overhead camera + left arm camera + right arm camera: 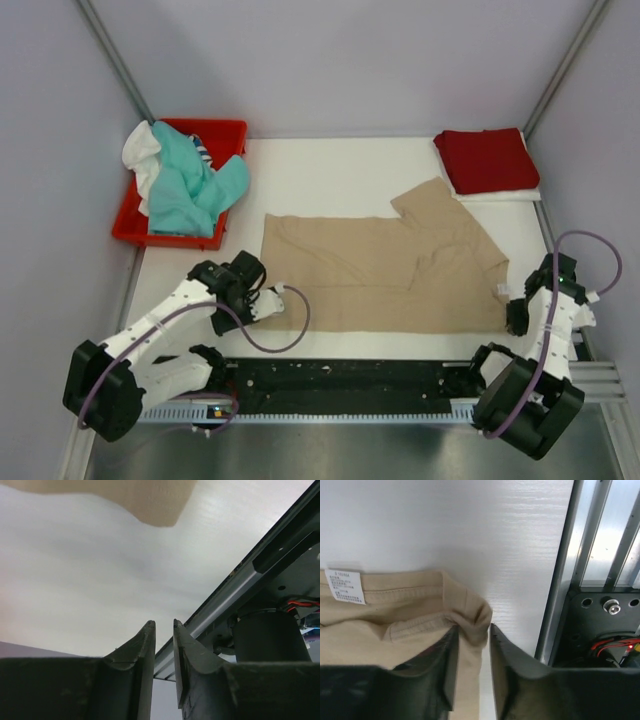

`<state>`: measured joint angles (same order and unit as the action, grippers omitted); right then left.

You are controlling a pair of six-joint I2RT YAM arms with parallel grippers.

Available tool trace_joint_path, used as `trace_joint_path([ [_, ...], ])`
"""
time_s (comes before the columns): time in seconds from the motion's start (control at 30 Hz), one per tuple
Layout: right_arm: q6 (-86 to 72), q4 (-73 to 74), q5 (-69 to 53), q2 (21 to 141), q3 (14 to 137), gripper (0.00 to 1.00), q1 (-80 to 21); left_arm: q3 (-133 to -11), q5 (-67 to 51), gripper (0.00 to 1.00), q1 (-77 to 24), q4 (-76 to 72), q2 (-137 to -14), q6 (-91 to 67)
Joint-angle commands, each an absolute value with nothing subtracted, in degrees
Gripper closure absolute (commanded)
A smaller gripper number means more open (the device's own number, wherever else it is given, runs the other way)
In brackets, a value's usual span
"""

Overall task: Fold and stack the t-shirts
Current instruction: Fold the flattened tshirt in 1/3 of the way

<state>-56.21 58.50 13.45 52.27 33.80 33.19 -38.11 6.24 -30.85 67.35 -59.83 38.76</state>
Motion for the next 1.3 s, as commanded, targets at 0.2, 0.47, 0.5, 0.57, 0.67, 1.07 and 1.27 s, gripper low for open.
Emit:
trace_joint_path([
  [0.2, -50.12, 56.88, 16.54, 50.81, 45.96, 0.19, 33.57, -45.89, -12.57, 0.60, -36.11, 56.70, -65.82, 39.11],
  [0.47, -37.19, 45.53, -0.71, 53.96, 50.44, 0.26, 27.44, -40.34, -8.44, 0.58, -41.57, 49.22, -72.59, 40.25],
  [0.5, -35.44, 45.35, -0.36, 54.57, 51.49, 0.30, 26.12, -39.82, -7.74, 0.59, -41.75, 48.61, -73.47, 40.25],
  [0.57, -32.88, 44.56, -1.75, 55.11, 52.99, 0.34, 24.00, -38.85, -6.42, 0.59, -42.18, 46.59, -75.05, 40.08],
  [0.67, -30.50, 41.84, -7.80, 55.37, 52.82, 0.34, 23.64, -37.62, -3.26, 0.63, -42.63, 43.69, -78.56, 38.59],
  [1.07, -26.81, 41.66, -10.90, 57.30, 53.96, 0.36, 23.55, -38.58, -7.71, 1.00, -42.89, 54.55, -77.54, 43.14],
  [1.27, -25.58, 41.57, -9.50, 60.02, 59.49, 0.36, 21.02, -40.95, -8.61, 1.00, -43.50, 63.01, -73.39, 45.52],
])
